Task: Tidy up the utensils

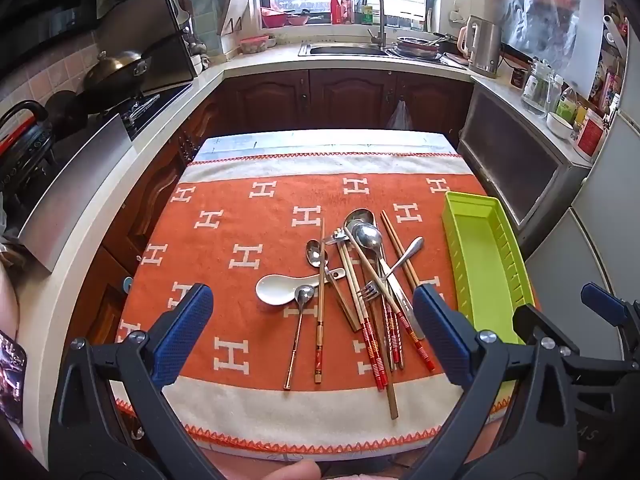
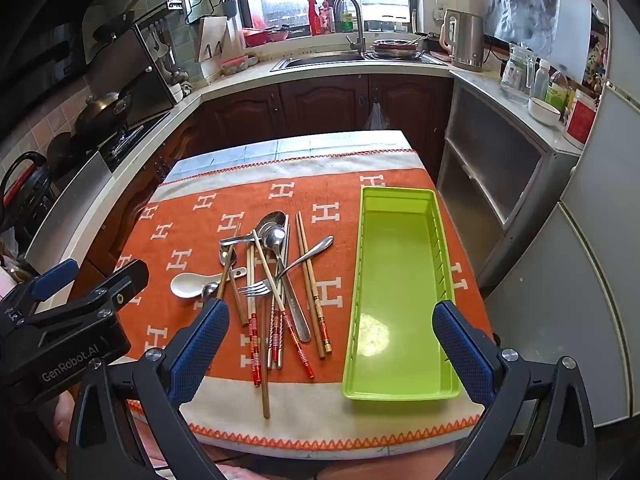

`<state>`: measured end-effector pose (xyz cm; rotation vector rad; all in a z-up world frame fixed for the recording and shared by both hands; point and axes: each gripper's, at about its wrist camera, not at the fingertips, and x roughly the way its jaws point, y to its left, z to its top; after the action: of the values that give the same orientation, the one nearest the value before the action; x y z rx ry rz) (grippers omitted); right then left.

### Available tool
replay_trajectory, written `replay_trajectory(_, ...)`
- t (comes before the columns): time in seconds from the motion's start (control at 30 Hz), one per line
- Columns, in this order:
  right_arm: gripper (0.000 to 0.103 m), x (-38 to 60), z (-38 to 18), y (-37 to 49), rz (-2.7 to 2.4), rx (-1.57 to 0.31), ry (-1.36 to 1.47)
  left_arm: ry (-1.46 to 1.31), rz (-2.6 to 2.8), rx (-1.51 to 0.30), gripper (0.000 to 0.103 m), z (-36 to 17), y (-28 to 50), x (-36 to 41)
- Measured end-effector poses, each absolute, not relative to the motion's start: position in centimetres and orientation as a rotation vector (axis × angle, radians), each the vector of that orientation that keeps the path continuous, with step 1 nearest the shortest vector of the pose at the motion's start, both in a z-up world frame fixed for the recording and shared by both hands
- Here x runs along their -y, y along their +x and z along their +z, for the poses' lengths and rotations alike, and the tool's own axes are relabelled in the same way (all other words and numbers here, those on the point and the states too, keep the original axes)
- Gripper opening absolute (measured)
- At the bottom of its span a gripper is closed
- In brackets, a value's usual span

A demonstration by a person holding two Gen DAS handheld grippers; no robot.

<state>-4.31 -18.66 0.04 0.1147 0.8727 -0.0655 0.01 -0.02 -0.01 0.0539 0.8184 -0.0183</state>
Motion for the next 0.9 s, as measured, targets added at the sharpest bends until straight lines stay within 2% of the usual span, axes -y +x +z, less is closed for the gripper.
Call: replay_trajectory(0.9,0.103,18.4,-0.3,-4.0,-0.057,-0.888,0.119,0.046,-0.015,-0.833,0.098,-0.8,0.0,-0.3)
